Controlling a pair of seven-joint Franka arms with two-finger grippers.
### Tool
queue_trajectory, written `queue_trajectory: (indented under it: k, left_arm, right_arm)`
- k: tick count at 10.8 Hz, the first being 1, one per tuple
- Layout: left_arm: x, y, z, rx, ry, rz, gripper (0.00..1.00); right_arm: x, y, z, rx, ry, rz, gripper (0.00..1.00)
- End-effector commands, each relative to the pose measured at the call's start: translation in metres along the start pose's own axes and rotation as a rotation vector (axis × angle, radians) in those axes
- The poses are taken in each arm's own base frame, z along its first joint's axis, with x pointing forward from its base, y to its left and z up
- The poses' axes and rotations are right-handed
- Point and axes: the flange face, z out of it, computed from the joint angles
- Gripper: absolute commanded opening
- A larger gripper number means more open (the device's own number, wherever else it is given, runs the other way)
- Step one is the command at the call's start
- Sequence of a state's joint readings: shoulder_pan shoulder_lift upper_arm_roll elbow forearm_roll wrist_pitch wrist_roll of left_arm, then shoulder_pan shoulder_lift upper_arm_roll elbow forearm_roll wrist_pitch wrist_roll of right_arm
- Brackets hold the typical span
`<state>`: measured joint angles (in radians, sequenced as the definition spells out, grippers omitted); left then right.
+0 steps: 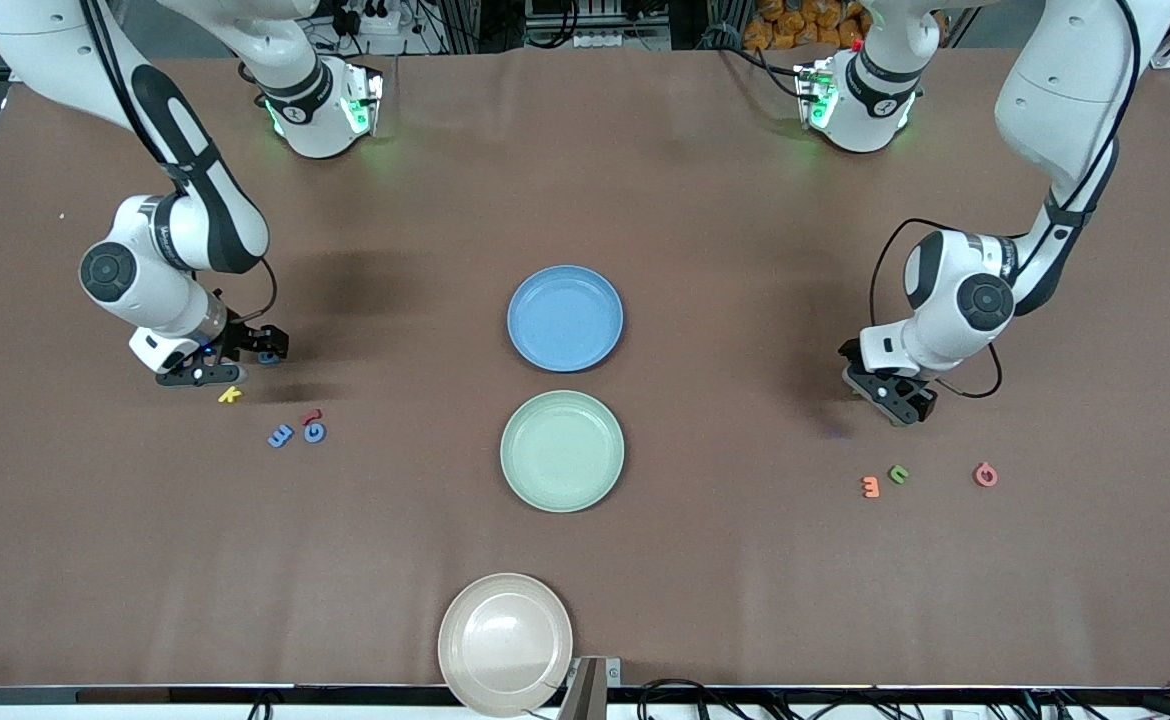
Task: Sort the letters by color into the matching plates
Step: 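Lower the left gripper to green b while the right gripper lowers to blue 6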
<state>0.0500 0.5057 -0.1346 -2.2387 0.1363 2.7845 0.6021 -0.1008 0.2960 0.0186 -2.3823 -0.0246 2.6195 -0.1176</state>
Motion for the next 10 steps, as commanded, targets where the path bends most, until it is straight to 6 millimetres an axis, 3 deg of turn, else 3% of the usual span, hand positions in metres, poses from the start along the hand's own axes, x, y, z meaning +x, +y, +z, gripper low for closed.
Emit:
queue_trajectory:
  k: [1, 6, 8, 10]
  left_arm:
    - [0.010, 0.008, 0.011, -0.004, 0.016, -0.005, 1.00]
    - [0.002, 0.000, -0.019, 0.024, 0.015, 0.024, 1.00]
    - [-0.010, -0.010, -0.035, 0.036, 0.010, 0.047, 1.00]
    - [-0.015, -0.015, -0.038, 0.039, 0.011, 0.060, 1.00]
  right_arm:
    - [-0.003, 0.003, 0.001, -0.002, 0.009, -0.015, 0.76]
    - [-0.006, -0.005, 0.008, -0.001, -0.003, -0.029, 0.75]
    - [-0.013, -0.006, 0.018, 0.000, -0.003, -0.029, 0.75]
    - [-0.016, -0.006, 0.023, -0.006, -0.002, -0.042, 0.73]
